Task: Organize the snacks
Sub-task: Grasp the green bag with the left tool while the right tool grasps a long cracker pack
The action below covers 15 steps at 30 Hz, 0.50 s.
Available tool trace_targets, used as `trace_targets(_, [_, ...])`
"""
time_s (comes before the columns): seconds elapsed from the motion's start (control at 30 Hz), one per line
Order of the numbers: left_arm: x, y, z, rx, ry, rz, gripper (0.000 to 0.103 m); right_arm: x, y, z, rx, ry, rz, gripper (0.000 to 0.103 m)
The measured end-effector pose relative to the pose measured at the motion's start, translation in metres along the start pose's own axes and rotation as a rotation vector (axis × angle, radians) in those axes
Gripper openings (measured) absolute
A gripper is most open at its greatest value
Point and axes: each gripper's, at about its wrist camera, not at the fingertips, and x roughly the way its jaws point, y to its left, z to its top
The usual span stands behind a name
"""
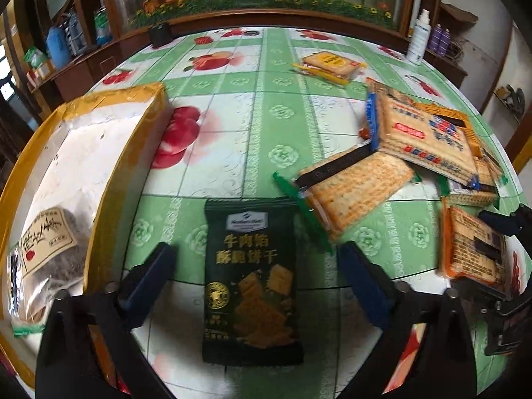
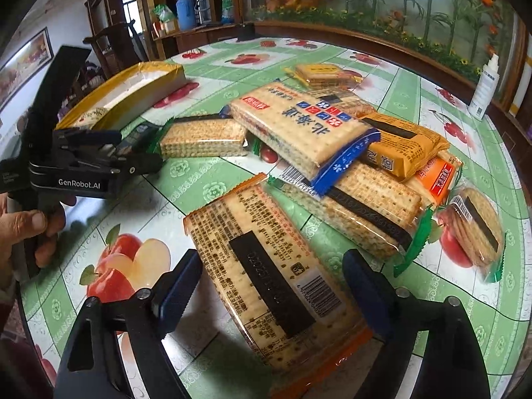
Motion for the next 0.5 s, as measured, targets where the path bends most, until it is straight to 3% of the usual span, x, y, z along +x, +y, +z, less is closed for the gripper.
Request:
trace_targets(0.07, [-0.002,-0.002,0.002,0.010,-0.006,-0.016,0.073,-0.001,0.004,0.000,-0.003,0.004,-0.008,0.080])
trace_targets(0.13, [-0.007,-0.004,0.004,0.022,-0.011,-0.038,0.039,-0.002,0.006,0.000,0.003,0.008,-0.007,0.075])
trace_targets(0.27, [-0.011,-0.003,0.001,0.035,-0.013,-0.100,0.039,-0.006,0.010,-0.001,0.018,0.006,-0.004,0.061])
trace_targets(0.5, [-0.022,0.004,-0.010,0.002,-0.024,-0.192,0.039,-0.013,0.014,-0.007,0.062,-0.017,0.030,0.058])
